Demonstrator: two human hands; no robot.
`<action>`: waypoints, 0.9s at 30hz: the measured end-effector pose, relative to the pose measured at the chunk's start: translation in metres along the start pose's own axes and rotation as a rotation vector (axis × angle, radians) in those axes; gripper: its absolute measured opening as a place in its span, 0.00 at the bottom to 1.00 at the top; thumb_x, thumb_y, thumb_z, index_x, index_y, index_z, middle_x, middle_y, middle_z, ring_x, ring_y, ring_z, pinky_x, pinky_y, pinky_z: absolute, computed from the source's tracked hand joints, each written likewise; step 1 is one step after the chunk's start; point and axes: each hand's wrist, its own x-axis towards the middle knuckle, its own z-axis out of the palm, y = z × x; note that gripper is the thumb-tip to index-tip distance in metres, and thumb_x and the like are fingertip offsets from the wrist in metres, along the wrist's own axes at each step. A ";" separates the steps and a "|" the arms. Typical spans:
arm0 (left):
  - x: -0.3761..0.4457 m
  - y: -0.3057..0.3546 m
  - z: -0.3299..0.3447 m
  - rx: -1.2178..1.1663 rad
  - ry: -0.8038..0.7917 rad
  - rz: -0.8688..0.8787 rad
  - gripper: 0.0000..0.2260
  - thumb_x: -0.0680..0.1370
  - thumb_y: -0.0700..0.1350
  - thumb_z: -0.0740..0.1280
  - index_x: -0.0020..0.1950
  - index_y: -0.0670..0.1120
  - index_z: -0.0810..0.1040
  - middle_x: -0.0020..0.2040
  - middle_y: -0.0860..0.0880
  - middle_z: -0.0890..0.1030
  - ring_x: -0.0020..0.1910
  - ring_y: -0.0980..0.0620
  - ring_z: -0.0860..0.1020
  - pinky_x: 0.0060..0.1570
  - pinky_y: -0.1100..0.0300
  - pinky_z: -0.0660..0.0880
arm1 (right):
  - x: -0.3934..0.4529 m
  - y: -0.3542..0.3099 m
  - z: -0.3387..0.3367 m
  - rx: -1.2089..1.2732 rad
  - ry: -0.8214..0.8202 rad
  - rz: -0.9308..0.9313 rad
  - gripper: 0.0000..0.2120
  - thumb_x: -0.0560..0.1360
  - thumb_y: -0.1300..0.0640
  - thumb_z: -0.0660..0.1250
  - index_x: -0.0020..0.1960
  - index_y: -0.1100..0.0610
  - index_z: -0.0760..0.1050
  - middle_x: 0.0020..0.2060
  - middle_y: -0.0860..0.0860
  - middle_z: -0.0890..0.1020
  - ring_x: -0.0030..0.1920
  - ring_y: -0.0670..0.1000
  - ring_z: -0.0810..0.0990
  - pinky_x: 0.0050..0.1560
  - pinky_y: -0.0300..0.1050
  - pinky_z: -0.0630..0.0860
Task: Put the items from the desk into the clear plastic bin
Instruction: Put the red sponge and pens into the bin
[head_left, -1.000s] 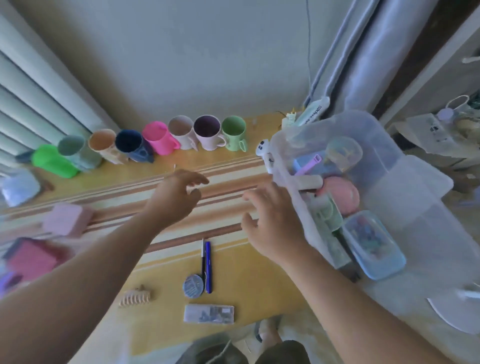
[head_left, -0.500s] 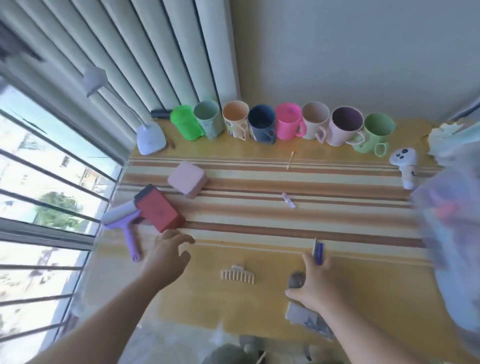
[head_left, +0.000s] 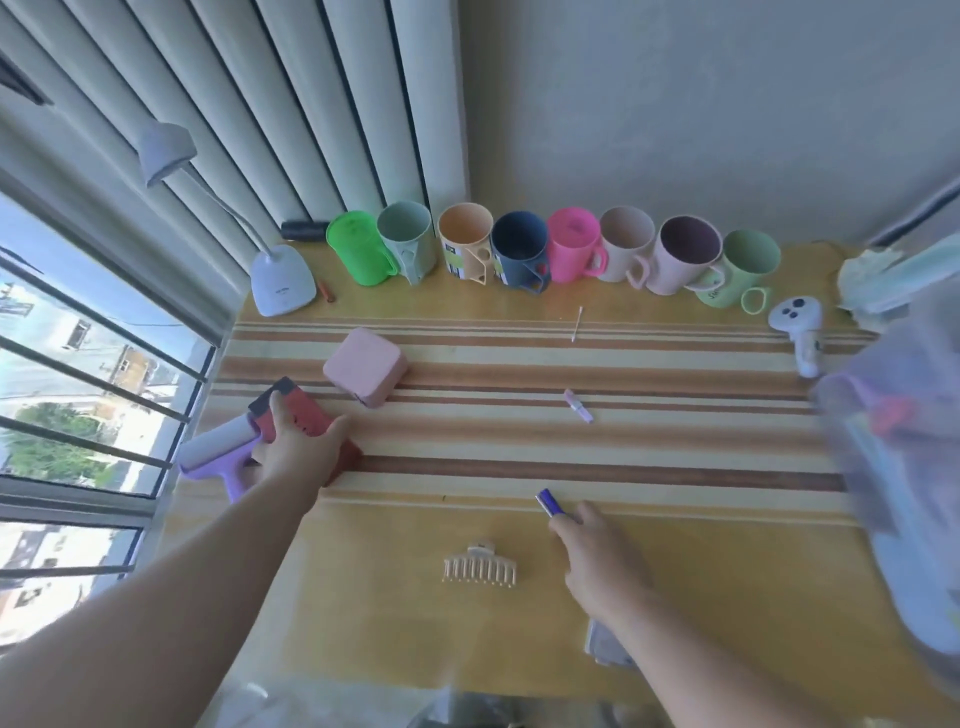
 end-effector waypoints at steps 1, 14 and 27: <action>0.006 0.003 0.002 0.024 -0.009 -0.006 0.50 0.66 0.70 0.70 0.75 0.74 0.36 0.71 0.33 0.63 0.55 0.29 0.74 0.54 0.36 0.79 | 0.001 0.002 0.000 0.016 0.004 -0.008 0.21 0.76 0.67 0.64 0.63 0.47 0.74 0.63 0.47 0.71 0.54 0.56 0.77 0.48 0.51 0.79; -0.051 0.004 -0.001 -0.056 0.137 0.067 0.49 0.70 0.49 0.71 0.74 0.76 0.39 0.69 0.33 0.63 0.45 0.32 0.77 0.48 0.41 0.81 | -0.004 0.019 -0.024 0.004 0.123 0.011 0.12 0.79 0.65 0.66 0.58 0.51 0.72 0.46 0.50 0.79 0.44 0.54 0.78 0.38 0.48 0.77; -0.207 0.100 0.057 0.068 -0.205 0.814 0.54 0.67 0.49 0.77 0.78 0.73 0.42 0.60 0.49 0.64 0.52 0.48 0.74 0.53 0.50 0.78 | -0.058 0.071 -0.131 1.085 0.309 0.171 0.25 0.66 0.60 0.76 0.57 0.38 0.79 0.48 0.56 0.85 0.41 0.58 0.88 0.44 0.56 0.87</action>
